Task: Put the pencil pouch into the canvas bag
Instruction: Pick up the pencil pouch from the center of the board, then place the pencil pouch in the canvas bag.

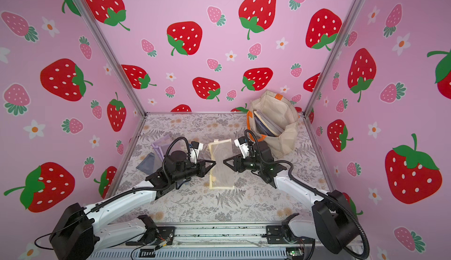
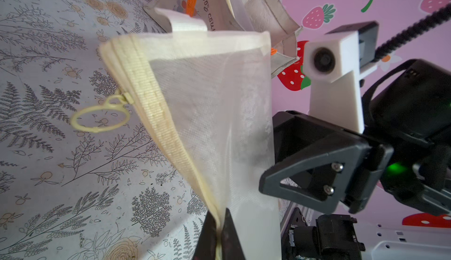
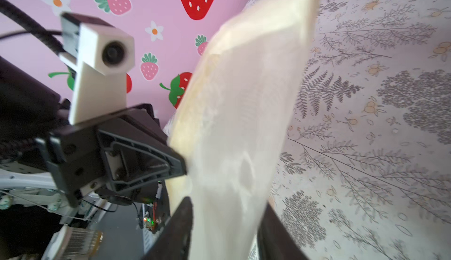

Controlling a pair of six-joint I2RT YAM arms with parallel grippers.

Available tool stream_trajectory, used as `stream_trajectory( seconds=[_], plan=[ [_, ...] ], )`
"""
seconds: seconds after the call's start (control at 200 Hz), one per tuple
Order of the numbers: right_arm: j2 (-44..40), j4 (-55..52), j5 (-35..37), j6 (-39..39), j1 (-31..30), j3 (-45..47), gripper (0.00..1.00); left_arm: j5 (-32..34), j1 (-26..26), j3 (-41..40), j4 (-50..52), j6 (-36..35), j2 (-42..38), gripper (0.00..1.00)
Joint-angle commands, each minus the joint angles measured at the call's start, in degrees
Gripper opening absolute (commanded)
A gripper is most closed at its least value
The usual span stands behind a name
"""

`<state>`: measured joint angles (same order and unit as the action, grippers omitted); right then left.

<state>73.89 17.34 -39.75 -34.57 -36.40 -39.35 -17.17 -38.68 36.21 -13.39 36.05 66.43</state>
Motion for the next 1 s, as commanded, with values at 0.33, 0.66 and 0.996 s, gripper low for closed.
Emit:
stream_trajectory(
  seconds=[0.33,0.66,0.996],
  plan=[
    [-2.2,-3.6,0.8,3.3,-0.1,-2.5,0.00,0.3,-0.3,1.8,-2.3,-0.5,2.4,0.27],
    [-8.4,-42.6,9.7,27.9,13.7,-25.2,0.00,3.9,1.4,0.3,3.5,-3.4,2.6,0.75],
    [9.3,-52.8,39.0,55.0,18.3,-58.0,0.00,-0.2,4.3,-2.2,-0.3,-2.5,2.9,0.77]
  ],
)
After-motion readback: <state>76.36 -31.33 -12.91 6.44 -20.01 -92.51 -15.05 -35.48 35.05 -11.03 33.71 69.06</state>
